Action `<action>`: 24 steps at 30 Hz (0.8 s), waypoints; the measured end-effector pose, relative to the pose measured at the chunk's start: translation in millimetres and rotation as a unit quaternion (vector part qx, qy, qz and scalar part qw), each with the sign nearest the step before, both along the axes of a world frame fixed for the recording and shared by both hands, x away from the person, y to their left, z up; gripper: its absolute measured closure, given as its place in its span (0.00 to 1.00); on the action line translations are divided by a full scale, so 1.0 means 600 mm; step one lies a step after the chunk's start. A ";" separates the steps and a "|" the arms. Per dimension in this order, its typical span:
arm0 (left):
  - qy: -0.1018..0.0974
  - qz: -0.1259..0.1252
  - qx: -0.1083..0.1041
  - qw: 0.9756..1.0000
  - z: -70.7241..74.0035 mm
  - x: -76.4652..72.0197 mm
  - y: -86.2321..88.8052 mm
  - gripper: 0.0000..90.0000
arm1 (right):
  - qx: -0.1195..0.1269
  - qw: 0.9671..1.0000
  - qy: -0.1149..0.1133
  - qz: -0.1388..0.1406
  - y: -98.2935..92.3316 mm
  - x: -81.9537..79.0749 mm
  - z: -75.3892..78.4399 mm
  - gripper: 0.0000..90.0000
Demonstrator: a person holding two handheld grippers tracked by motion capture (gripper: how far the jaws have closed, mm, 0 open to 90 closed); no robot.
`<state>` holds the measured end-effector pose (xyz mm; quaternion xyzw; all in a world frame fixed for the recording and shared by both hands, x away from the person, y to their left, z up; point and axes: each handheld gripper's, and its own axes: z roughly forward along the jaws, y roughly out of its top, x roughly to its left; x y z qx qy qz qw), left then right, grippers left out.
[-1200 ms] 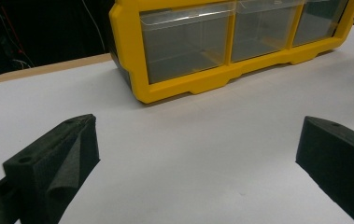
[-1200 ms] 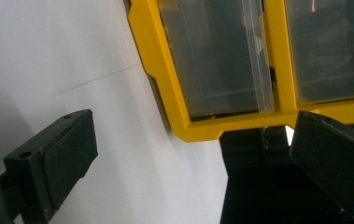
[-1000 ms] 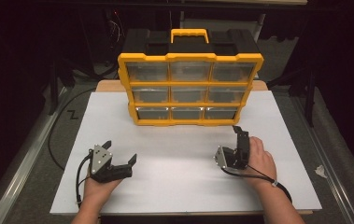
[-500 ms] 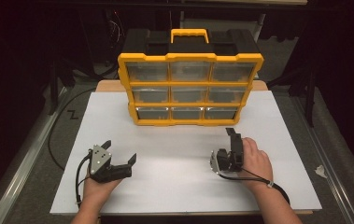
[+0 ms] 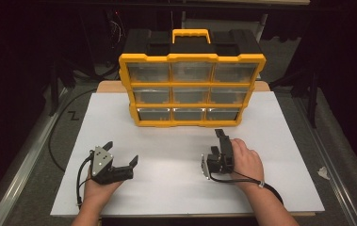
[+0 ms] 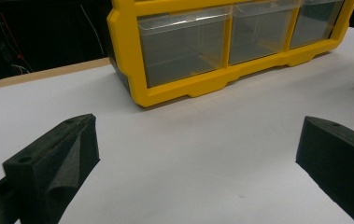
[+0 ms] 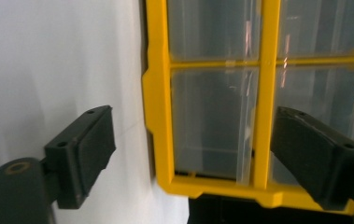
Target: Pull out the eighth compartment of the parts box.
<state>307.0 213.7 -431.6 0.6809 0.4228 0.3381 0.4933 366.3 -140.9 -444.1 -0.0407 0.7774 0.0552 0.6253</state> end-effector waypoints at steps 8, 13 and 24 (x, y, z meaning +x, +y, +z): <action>0.000 -0.005 0.003 1.000 0.000 0.000 0.000 0.00 | 0.005 1.000 -0.025 0.001 0.032 0.017 -0.001 0.35; -0.001 -0.007 0.003 1.000 0.000 0.000 -0.001 0.00 | 0.009 1.000 -0.030 -0.002 0.049 0.033 0.006 0.44; -0.002 -0.008 0.003 1.000 -0.001 0.000 -0.002 0.00 | 0.003 0.999 -0.041 -0.003 0.089 0.070 0.029 0.62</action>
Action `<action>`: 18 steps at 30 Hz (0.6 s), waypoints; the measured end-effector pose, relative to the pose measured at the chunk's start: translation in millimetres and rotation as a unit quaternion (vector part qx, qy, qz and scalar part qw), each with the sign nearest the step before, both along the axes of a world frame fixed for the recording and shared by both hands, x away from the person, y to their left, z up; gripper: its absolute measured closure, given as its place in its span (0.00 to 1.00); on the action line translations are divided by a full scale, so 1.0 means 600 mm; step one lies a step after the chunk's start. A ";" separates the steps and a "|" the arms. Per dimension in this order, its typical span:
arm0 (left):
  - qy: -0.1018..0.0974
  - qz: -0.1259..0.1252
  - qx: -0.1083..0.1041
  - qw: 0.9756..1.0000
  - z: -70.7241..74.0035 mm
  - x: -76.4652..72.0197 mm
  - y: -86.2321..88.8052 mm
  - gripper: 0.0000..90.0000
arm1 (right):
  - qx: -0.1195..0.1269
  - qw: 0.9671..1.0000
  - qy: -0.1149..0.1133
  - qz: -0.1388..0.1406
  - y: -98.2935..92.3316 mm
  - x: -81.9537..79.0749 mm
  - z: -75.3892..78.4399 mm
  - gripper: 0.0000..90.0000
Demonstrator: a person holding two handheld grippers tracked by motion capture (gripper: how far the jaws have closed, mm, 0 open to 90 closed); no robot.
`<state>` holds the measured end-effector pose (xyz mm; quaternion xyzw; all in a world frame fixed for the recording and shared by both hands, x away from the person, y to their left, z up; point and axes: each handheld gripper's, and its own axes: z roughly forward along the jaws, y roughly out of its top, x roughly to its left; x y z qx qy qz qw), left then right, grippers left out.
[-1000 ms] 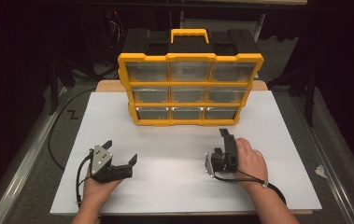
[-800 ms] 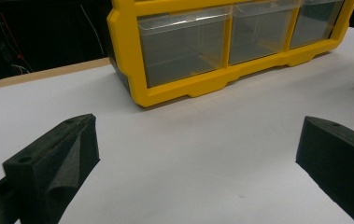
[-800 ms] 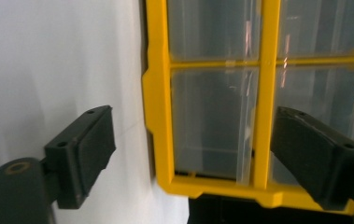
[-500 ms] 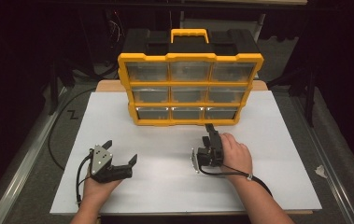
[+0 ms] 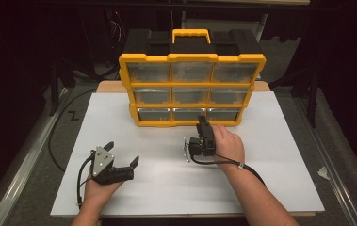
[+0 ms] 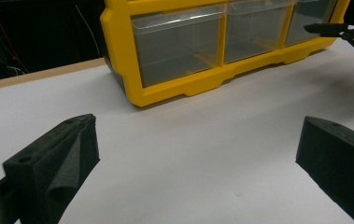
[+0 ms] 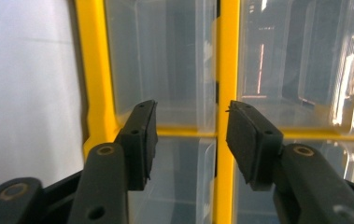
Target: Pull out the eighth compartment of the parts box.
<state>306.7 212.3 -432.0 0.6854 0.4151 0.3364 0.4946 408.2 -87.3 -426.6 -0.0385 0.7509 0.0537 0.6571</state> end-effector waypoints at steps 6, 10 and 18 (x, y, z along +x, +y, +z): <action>-0.001 0.002 -0.004 1.000 0.001 0.000 0.003 0.00 | -0.009 1.000 -0.007 -0.001 0.022 0.027 0.011 0.69; 0.001 0.001 -0.004 1.000 0.001 0.000 0.003 0.00 | -0.011 1.000 -0.010 0.001 0.032 0.040 0.011 0.71; -0.001 0.001 -0.008 1.000 0.001 0.000 0.004 0.00 | -0.012 1.000 -0.009 -0.001 0.046 0.053 0.005 0.76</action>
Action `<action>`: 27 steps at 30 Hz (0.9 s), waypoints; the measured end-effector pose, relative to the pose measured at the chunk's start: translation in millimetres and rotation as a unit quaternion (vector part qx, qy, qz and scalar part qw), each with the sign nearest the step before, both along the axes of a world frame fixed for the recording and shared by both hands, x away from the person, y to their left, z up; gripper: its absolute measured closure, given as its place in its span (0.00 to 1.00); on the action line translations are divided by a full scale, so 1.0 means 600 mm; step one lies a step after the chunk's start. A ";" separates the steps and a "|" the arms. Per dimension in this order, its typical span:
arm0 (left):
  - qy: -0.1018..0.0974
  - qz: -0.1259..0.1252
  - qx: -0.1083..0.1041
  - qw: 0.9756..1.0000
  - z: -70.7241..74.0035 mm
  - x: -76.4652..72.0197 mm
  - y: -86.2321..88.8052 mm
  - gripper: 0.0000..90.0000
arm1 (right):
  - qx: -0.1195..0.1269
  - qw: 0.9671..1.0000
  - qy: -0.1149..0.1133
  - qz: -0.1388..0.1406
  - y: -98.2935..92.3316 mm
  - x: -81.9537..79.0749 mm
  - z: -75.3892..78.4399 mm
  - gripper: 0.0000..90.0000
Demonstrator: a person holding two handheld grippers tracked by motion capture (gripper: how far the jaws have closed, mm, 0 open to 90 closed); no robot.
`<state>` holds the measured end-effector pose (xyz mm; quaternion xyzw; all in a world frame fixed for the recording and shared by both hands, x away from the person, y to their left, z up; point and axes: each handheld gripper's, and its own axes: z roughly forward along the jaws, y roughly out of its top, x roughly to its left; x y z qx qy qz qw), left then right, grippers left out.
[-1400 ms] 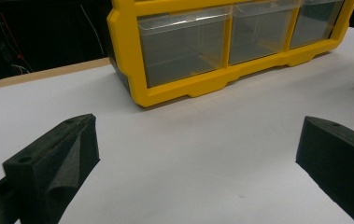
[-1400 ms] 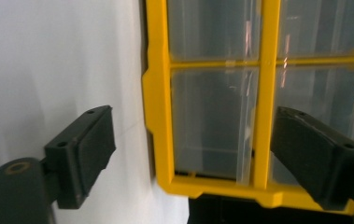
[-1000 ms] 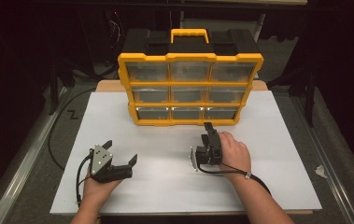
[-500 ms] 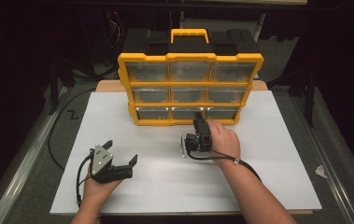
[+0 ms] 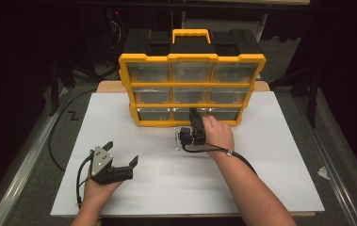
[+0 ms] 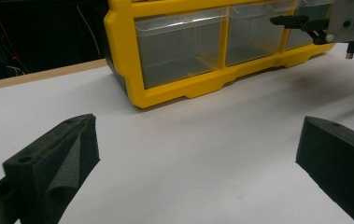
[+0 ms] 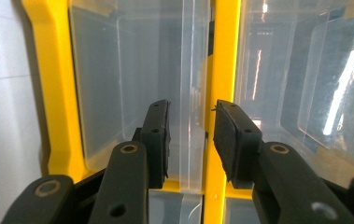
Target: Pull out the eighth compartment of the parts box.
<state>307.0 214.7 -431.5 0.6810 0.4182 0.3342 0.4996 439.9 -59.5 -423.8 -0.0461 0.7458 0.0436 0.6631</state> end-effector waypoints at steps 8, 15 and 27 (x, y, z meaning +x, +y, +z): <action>-0.001 0.000 -0.001 1.000 0.000 0.001 0.000 0.00 | -0.001 1.000 -0.006 -0.003 0.008 0.005 -0.004 0.81; -0.001 0.000 -0.001 1.000 0.000 0.001 0.001 0.00 | 0.014 1.000 -0.021 -0.007 0.013 0.007 -0.010 0.86; -0.002 0.002 -0.005 1.000 0.001 0.000 0.003 0.00 | 0.015 0.999 -0.032 -0.006 0.014 0.002 -0.010 0.87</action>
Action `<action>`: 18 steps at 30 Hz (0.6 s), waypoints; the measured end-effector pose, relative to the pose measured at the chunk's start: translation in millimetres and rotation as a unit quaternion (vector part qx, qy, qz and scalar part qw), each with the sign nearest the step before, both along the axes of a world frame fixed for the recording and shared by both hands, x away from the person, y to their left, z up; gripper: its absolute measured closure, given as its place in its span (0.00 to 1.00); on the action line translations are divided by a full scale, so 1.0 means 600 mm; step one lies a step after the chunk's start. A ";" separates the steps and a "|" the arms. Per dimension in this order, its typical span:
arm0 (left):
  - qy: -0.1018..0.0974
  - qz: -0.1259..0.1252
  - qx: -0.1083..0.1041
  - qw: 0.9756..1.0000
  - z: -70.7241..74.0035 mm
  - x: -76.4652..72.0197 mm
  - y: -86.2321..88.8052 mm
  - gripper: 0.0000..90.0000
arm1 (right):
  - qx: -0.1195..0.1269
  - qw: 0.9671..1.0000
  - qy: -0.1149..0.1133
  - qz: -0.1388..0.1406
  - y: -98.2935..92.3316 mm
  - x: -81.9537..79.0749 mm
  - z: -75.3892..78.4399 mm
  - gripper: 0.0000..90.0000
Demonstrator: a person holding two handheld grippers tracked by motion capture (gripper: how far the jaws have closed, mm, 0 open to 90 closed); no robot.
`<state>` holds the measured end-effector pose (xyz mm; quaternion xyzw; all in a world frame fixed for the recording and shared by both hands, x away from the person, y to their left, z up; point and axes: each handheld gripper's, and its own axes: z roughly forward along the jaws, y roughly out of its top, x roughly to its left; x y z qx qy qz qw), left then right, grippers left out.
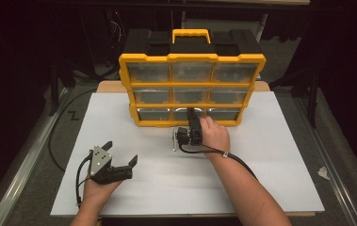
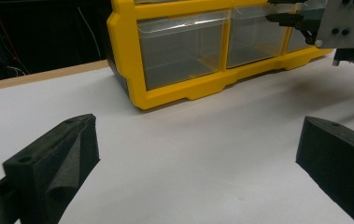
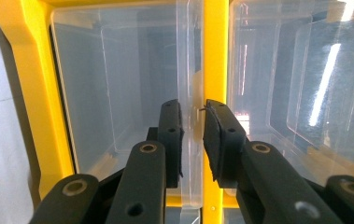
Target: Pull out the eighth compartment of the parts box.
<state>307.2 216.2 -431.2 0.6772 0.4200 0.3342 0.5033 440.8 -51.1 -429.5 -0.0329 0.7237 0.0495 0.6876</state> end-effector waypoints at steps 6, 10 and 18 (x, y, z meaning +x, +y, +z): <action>0.001 -0.001 0.000 1.000 0.000 0.000 0.000 0.00 | -0.004 1.000 -0.005 0.009 -0.004 -0.009 -0.001 0.87; 0.000 -0.002 0.000 1.000 0.000 0.000 -0.001 0.00 | -0.007 1.000 -0.002 0.013 -0.007 -0.018 0.001 0.88; -0.001 -0.001 -0.002 1.000 0.000 -0.001 0.000 0.00 | -0.006 1.000 0.002 0.019 -0.013 -0.046 0.001 0.88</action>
